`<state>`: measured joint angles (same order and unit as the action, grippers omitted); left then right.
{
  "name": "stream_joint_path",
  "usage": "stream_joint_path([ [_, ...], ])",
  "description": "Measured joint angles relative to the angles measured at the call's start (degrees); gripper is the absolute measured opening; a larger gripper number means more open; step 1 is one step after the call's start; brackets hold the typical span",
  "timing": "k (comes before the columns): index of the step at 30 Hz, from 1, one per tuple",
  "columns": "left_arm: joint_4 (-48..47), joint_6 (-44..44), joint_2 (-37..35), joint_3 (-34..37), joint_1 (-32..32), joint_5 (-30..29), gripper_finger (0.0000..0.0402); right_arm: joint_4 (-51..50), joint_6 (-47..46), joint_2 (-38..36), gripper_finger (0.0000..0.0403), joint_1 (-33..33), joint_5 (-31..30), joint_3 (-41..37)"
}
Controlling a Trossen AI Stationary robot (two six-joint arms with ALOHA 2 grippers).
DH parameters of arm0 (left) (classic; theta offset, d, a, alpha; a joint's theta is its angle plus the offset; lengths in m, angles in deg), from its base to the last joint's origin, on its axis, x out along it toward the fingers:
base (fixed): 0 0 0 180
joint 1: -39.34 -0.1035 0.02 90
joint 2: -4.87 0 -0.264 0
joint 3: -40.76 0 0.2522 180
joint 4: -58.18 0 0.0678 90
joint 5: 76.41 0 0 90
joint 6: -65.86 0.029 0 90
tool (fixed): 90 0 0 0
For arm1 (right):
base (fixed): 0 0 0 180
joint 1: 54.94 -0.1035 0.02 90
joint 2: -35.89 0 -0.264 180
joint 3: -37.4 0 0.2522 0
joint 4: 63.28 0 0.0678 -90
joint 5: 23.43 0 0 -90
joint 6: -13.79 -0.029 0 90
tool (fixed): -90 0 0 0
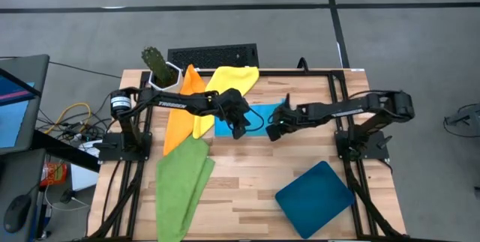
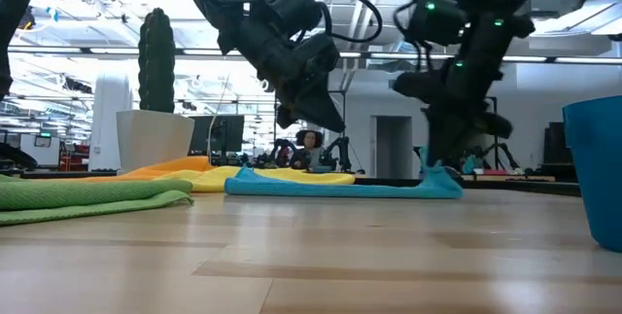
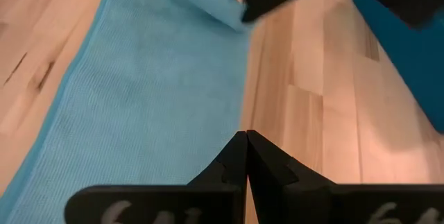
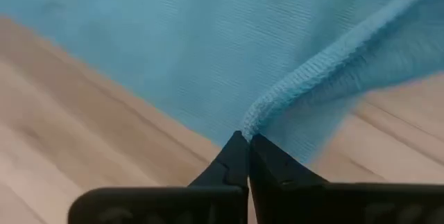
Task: Fold microfiber towels
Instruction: Fold the blue microfiber towel
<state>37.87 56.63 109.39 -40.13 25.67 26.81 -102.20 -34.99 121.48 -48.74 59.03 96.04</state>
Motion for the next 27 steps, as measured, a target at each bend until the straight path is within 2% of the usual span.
stream_joint_path([
  [8,-3.18,0.02,-0.04,0.0,0.02,0.02,0.0,0.43,5.39,7.28,0.0026,-1.46,0.09,8.66],
  [18,-6.46,1.0,-0.06,0.0,0.0,-0.01,0.0,0.61,8.79,15.41,0.003,-1.53,1.69,15.31],
  [27,-9.92,2.51,-2.64,0.04,-0.11,-1.22,0.0,1.53,10.37,17.08,0.0026,-1.59,2.06,18.86],
])
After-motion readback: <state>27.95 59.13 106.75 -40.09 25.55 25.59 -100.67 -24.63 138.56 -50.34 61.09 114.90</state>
